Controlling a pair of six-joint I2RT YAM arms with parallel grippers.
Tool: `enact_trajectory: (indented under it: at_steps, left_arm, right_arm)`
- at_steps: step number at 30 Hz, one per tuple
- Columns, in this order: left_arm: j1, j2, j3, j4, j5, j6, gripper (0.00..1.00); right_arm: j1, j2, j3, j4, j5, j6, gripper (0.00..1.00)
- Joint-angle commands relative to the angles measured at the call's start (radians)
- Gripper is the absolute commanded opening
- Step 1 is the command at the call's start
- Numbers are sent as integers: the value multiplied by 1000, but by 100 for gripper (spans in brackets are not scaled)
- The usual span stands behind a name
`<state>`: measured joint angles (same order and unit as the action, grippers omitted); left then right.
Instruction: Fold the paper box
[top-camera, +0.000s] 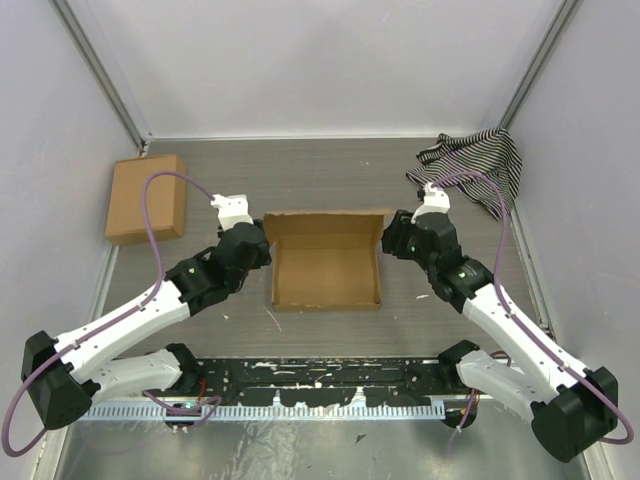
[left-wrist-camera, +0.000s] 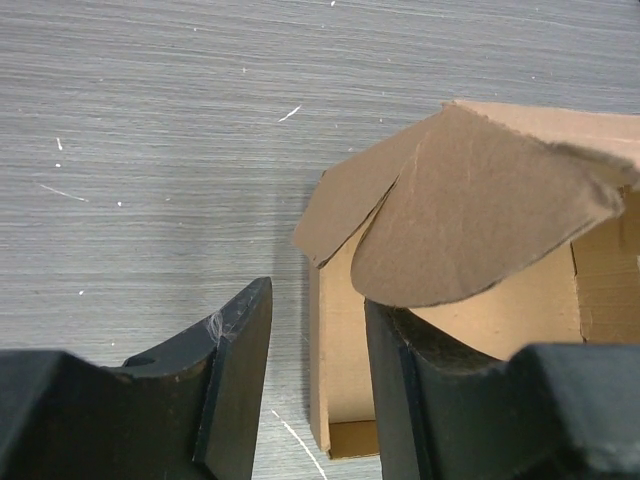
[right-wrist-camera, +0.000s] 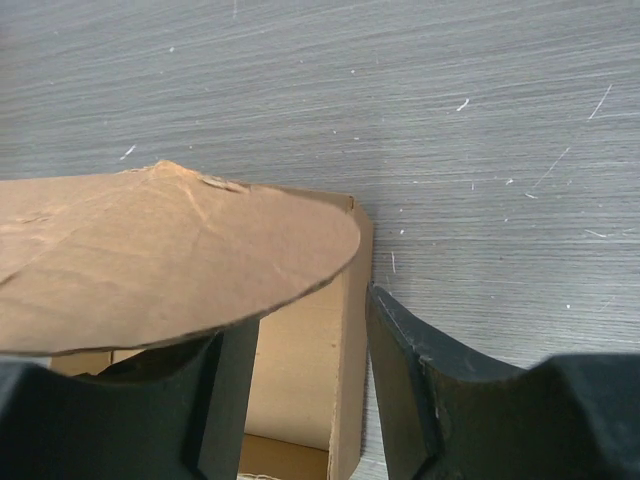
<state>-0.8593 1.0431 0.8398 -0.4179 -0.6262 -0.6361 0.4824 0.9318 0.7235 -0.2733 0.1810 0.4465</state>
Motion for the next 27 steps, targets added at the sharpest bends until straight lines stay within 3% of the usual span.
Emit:
enact_trajectory:
  at_steps: [1,13,19,27]
  left_arm:
    - [2,-10,35,28,-25,22,49]
    - [1,73,100,45,-35,69,43]
    - [3,67,100,56,-48,89,32]
    - [1,66,103,77,18,52,1]
  right_arm:
    - [0,-79,-1,80,-29,-18,52]
    - [-1,-89,49,-5,-35,-58,52]
    - [-1,-90,52,-6,-43,-61,52]
    - [-1,-84,51,3,-85,-58,52]
